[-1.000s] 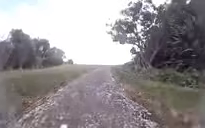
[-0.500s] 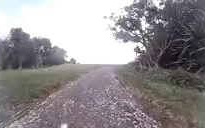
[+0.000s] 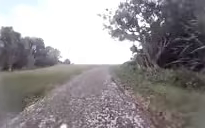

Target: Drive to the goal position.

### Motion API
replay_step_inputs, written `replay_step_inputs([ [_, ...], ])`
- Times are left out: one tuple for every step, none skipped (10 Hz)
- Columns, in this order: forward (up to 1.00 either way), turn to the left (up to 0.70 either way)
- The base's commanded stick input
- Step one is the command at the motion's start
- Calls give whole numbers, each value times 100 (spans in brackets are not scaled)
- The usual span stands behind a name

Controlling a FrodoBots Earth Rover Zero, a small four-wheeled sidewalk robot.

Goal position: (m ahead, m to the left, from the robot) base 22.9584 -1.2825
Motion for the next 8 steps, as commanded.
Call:
replay_step_inputs([
  [100, 10],
  [100, 23],
  [100, 37],
  [100, 3],
  [100, 1],
  [100, 0],
  [100, 0],
  [100, 0],
])
